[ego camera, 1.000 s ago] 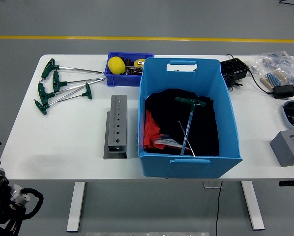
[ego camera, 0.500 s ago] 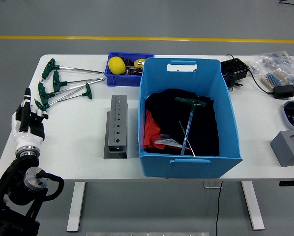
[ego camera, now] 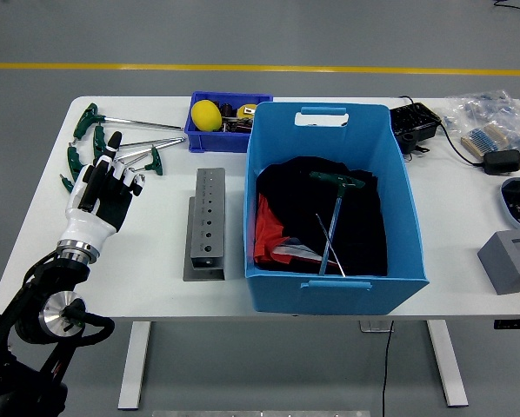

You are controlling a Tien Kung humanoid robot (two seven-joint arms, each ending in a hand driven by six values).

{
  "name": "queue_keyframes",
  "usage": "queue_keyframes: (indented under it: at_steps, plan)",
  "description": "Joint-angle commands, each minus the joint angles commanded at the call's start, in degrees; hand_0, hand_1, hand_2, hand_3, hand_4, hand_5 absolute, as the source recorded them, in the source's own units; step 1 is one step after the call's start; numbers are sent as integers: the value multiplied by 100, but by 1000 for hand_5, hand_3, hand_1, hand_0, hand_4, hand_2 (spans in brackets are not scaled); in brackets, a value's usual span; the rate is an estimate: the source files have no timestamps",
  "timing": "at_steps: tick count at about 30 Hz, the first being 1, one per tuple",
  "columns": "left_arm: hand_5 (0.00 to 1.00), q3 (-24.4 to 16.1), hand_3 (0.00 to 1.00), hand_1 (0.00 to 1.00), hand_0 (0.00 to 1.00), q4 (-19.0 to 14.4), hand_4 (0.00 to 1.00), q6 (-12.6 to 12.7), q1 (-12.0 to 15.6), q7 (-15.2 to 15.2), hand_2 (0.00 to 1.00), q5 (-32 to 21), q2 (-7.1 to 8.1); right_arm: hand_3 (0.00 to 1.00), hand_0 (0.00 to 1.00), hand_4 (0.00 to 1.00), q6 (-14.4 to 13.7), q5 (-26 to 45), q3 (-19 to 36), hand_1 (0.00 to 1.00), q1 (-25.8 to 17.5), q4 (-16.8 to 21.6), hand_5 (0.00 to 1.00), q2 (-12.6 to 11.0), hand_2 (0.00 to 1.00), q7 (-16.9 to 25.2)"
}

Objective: Lift tool from toolbox,place it in box,lift tool from toolbox,place it in box

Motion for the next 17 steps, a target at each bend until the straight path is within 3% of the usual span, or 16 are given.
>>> queue_keyframes:
  at_steps: [5,6,11,12,17]
  plan:
    - [183,60,71,2,30,49,842,8,-65,-211,2,56,96,587,686,828,-5,-37,-15,646,-6,0,760,1,722,-1]
    - [146,64,190,25,73,38,967,30,-63,-238,97,109,101,586,687,827,-3,-47,0,645,-10,0,760,1,721,-3]
    - [146,79,190,25,73,-18,967,175,-30,-408,97,352,89,586,687,827,6,-103,6,645,-24,0,760,-9,721,-10]
    - [232,89,406,308,288,-20,998,177,-28,-443,396,324,86,585,686,826,5,-94,-12,645,-26,0,759,-9,720,-8]
    - [232,104,406,308,288,-61,998,125,-9,-484,396,339,91,585,686,826,-13,17,-123,645,-39,0,759,5,720,8]
